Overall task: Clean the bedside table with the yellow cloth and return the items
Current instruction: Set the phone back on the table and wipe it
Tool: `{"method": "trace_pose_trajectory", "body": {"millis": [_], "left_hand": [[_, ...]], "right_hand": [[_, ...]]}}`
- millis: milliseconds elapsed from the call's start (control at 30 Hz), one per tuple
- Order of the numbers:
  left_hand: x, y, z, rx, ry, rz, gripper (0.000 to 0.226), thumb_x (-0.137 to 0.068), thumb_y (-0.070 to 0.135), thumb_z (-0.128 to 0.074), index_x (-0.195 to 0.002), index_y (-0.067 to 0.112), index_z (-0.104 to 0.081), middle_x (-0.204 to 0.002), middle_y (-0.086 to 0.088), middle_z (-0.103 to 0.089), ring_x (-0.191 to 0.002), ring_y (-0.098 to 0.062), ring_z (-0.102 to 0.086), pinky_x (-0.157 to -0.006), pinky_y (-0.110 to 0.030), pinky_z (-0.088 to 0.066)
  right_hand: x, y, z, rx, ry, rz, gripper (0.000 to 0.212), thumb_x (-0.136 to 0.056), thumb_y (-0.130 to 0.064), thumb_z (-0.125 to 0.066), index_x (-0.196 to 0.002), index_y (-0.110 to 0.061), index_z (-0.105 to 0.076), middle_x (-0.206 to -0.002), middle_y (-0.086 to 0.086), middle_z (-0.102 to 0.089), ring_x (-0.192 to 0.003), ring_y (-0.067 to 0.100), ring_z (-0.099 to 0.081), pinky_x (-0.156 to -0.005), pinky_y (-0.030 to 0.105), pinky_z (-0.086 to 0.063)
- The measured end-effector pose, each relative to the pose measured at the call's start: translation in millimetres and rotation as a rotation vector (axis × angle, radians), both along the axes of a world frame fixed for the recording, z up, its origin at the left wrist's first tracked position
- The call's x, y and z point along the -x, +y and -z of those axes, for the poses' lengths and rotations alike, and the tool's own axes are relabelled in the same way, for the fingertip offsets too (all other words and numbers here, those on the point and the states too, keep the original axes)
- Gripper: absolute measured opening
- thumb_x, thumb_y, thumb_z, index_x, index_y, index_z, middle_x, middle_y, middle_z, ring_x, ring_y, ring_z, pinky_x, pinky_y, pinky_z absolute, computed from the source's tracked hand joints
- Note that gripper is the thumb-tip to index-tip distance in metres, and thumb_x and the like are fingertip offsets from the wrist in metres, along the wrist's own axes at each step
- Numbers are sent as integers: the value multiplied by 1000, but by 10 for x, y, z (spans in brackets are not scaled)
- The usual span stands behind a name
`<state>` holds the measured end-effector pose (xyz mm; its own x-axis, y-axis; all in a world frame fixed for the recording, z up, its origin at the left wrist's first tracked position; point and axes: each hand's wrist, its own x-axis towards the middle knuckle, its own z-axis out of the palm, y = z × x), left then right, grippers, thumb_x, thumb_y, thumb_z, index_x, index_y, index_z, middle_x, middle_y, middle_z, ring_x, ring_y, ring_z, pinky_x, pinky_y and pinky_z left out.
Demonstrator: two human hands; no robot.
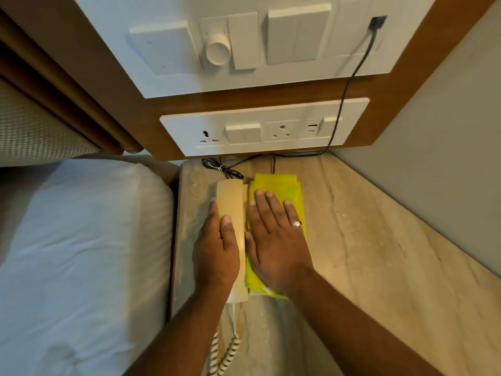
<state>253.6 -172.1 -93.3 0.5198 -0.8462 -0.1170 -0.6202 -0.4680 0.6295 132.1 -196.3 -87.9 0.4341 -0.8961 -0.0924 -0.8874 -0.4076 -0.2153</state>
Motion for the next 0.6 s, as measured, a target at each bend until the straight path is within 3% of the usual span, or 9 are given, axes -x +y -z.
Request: {"method": "trace_pose_trajectory", "body": {"millis": [100, 233, 333, 433, 533, 600], "left_hand": [[20, 3, 3, -11, -19, 31, 52, -100, 47, -28, -150, 34, -28, -135, -12, -59, -112, -34, -61, -87, -42, -51], [52, -12, -66, -45, -27, 15, 51, -101, 43, -29, -150, 31, -29, -141, -12, -54, -120, -36, -56, -91, -43, -48], [96, 13, -216, -57, -155, 28, 49, -101, 35, -35, -148, 19, -37, -145, -18, -47, -125, -38, -49, -95, -46, -44], [169, 197, -374, 59, -427, 168, 39, -97, 28, -47, -129, 11, -59, -125, -20, -56, -108, -38, -53, -86, -46, -44], [379, 573, -482, 58, -330, 271, 21, -90, 23, -57, -100, 10, -71, -93, -15, -65, -82, -38, -62, -69, -42, -49], [539, 767, -526, -162, -248, 238, 24, -90, 25, -62, -108, 13, -68, -101, -12, -66, -90, -36, -64, -73, -41, -51]], "right_hand": [[146, 351, 13, -31, -21, -17, 61, -100, -42, -26, -152, -11, -29, -162, 9, -18, -151, 27, -11, -119, 51, -16], [214, 364, -113, -84, -177, -16, 59, -100, -40, -27, -150, -10, -35, -161, 11, -22, -150, 29, -15, -121, 49, -12], [374, 62, -243, -59, -330, 241, 52, -98, -31, -43, -146, -9, -41, -154, 17, -35, -143, 36, -31, -114, 46, -29], [597, -184, -226, -304, -432, 682, 49, -94, -45, -52, -127, -9, -53, -127, 14, -57, -117, 33, -54, -90, 39, -46], [589, -15, -93, -611, -620, 774, 42, -89, -54, -58, -90, -12, -62, -88, 6, -64, -92, 31, -63, -66, 31, -40], [530, 198, -33, -635, -752, 826, 33, -87, -49, -63, -88, -17, -60, -84, 1, -62, -88, 28, -63, -66, 29, -38]]}}
